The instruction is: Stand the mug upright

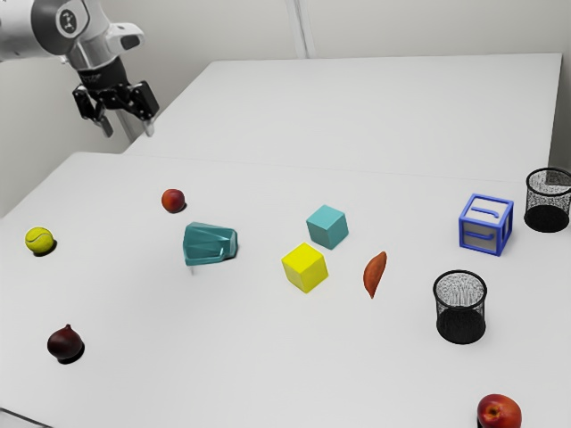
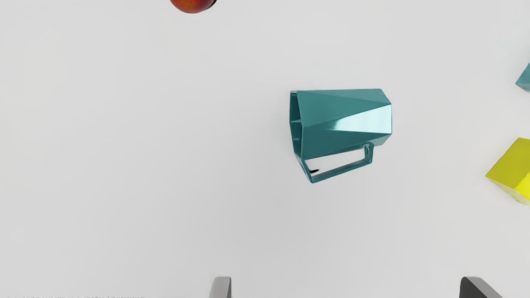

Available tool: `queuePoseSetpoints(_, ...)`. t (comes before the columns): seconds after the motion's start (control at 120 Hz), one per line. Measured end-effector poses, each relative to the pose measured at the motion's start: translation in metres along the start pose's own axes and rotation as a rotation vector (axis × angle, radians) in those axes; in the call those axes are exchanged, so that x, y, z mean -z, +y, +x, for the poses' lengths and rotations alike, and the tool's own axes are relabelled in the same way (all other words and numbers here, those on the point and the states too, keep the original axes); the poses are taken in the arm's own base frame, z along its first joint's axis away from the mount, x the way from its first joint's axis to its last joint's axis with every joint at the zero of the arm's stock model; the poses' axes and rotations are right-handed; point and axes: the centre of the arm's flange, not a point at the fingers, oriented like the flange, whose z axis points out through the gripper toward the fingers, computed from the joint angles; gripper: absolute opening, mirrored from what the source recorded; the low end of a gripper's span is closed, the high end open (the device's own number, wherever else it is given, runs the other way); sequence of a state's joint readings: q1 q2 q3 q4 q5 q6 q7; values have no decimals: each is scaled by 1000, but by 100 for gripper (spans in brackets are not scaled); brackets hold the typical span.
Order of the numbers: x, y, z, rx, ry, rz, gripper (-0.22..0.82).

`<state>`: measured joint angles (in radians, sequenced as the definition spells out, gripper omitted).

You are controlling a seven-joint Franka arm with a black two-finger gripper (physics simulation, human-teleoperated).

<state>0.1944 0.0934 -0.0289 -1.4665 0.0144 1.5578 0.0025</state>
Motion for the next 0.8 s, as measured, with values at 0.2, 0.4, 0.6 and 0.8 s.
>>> queuePoseSetpoints(0.2,-38,-30,-2,70,-75,-125,60)
queuePoseSetpoints(0.4,-189,-100,-11,251,-156,-536,60)
queuePoseSetpoints(0.6,-302,-107,-11,340,-77,-837,60)
queuePoseSetpoints(0.8,-324,-112,-2,309,79,-940,60)
